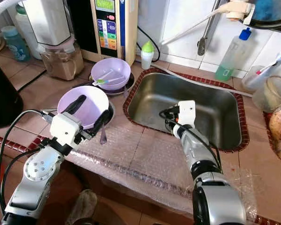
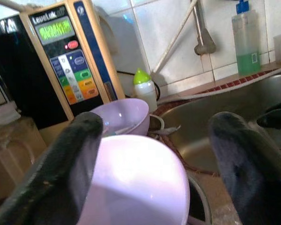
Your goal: Kitchen organization
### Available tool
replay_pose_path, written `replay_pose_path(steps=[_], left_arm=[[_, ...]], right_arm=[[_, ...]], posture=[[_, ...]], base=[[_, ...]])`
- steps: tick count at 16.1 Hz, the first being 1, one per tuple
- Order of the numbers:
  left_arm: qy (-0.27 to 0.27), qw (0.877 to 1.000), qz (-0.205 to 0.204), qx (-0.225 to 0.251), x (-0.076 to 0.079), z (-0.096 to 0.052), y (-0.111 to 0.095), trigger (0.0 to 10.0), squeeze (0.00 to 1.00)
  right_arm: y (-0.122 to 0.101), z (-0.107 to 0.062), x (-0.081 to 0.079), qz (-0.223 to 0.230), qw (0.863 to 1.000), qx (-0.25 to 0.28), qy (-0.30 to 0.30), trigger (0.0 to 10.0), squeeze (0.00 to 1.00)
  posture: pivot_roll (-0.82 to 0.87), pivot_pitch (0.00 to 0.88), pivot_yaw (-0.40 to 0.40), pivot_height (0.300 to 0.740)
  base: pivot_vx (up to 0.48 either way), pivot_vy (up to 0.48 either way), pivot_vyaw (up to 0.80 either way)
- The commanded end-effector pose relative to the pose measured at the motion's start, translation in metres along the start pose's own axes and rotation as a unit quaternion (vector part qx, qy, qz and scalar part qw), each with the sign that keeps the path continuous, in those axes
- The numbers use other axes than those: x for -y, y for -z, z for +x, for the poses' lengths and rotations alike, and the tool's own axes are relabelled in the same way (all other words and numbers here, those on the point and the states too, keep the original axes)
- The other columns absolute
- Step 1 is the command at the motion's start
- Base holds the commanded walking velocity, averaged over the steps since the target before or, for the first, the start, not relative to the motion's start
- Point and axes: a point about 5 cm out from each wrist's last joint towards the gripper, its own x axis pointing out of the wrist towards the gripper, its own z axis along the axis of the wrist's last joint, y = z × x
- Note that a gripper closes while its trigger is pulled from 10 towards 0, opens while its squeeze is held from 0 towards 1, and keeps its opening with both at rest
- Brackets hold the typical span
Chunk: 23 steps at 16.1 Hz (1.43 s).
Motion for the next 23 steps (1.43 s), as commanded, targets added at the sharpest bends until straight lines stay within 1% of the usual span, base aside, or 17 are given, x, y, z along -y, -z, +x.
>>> replay_pose_path(steps=[1,3,4,5,6,7,9,10,12,15,16,18,19,20,21,22,23], left_arm=[[0.003,1.000,0.000,-0.005,-0.001,0.000,-0.001,10.0,1.00],[-0.011,1.000,-0.007,-0.016,-0.004,0.000,0.002,10.0,1.00],[-0.032,0.999,-0.009,-0.025,-0.009,0.000,0.004,10.0,1.00],[-0.068,0.997,-0.021,-0.033,-0.017,0.000,0.006,10.0,1.00],[-0.111,0.992,-0.041,-0.041,-0.028,0.000,0.008,10.0,1.00],[-0.149,0.985,-0.068,-0.051,-0.038,-0.001,0.010,10.0,1.00],[-0.167,0.981,-0.072,-0.061,-0.044,-0.002,0.012,10.0,1.00],[-0.185,0.978,-0.077,-0.065,-0.049,-0.004,0.013,10.0,1.00],[-0.212,0.971,-0.083,-0.077,-0.057,-0.006,0.015,10.0,1.00],[-0.269,0.950,-0.119,-0.101,-0.069,-0.009,0.020,10.0,1.00],[-0.275,0.949,-0.120,-0.102,-0.071,-0.010,0.019,10.0,1.00],[-0.282,0.942,-0.137,-0.121,-0.071,-0.011,0.024,10.0,1.00],[-0.283,0.938,-0.154,-0.129,-0.070,-0.010,0.025,10.0,1.00],[-0.274,0.935,-0.171,-0.143,-0.068,-0.009,0.027,10.0,0.61],[-0.271,0.924,-0.214,-0.161,-0.064,-0.007,0.031,10.0,0.00],[-0.274,0.920,-0.229,-0.158,-0.065,-0.006,0.031,10.0,0.00],[-0.268,0.924,-0.222,-0.160,-0.066,-0.006,0.030,10.0,0.00]], right_arm=[[0.005,-0.004,0.002,-0.013,1.000,-0.003,0.007,10.0,1.00],[0.006,-0.005,0.003,-0.017,1.000,0.000,0.016,10.0,1.00],[0.006,-0.006,0.004,-0.015,1.000,0.004,0.022,10.0,1.00],[0.007,-0.007,0.005,-0.025,0.999,0.008,0.026,10.0,1.00],[0.007,-0.008,0.003,-0.017,0.999,0.015,0.027,10.0,1.00],[0.006,-0.009,-0.003,-0.014,0.999,0.029,0.019,10.0,1.00],[0.005,-0.008,-0.012,-0.011,0.999,0.041,0.004,10.0,1.00],[0.005,-0.009,-0.019,-0.011,0.999,0.047,-0.010,10.0,1.00],[0.007,-0.010,-0.024,-0.009,0.999,0.051,-0.017,10.0,1.00],[0.006,-0.011,-0.031,-0.011,0.998,0.052,-0.034,10.0,1.00],[0.006,-0.011,-0.032,-0.010,0.998,0.052,-0.038,10.0,0.00],[0.004,-0.012,-0.036,-0.024,0.997,0.055,-0.051,10.0,0.00],[0.004,-0.011,-0.037,-0.021,0.997,0.055,-0.050,10.0,0.00],[0.004,-0.011,-0.038,-0.023,0.997,0.054,-0.049,10.0,0.00],[0.005,-0.011,-0.041,-0.019,0.997,0.048,-0.053,10.0,0.00],[0.005,-0.010,-0.042,-0.012,0.997,0.047,-0.055,10.0,0.00],[0.004,-0.011,-0.045,-0.006,0.997,0.052,-0.063,10.0,0.00]], posture=[[0.06,0.000,-0.040,0.740],[0.06,0.000,-0.038,0.740],[0.06,0.000,-0.038,0.740],[0.06,0.000,-0.038,0.740],[0.06,0.000,-0.042,0.740],[0.06,0.000,-0.042,0.740],[0.06,0.000,-0.038,0.740],[0.06,0.000,-0.036,0.740],[0.06,0.000,-0.035,0.740],[0.06,0.000,-0.035,0.740],[0.06,0.000,-0.038,0.740],[0.06,0.000,-0.038,0.740],[0.06,0.000,-0.038,0.740],[0.06,0.000,-0.038,0.740],[0.06,0.000,-0.038,0.740],[0.06,0.000,-0.038,0.740],[0.06,0.000,-0.038,0.740]], base=[[0.000,0.000,0.00],[0.000,0.000,0.00],[0.000,0.000,0.00],[0.000,0.000,0.00],[0.000,0.000,0.00],[0.000,0.000,0.00],[0.000,0.000,0.00],[0.000,0.000,0.00],[0.000,0.000,0.00],[0.000,0.000,0.00],[0.000,0.000,0.00],[0.000,0.000,0.00],[0.000,0.000,0.00],[0.000,0.000,0.00],[0.000,0.000,0.00],[0.000,0.000,0.00],[0.000,0.000,0.00]])
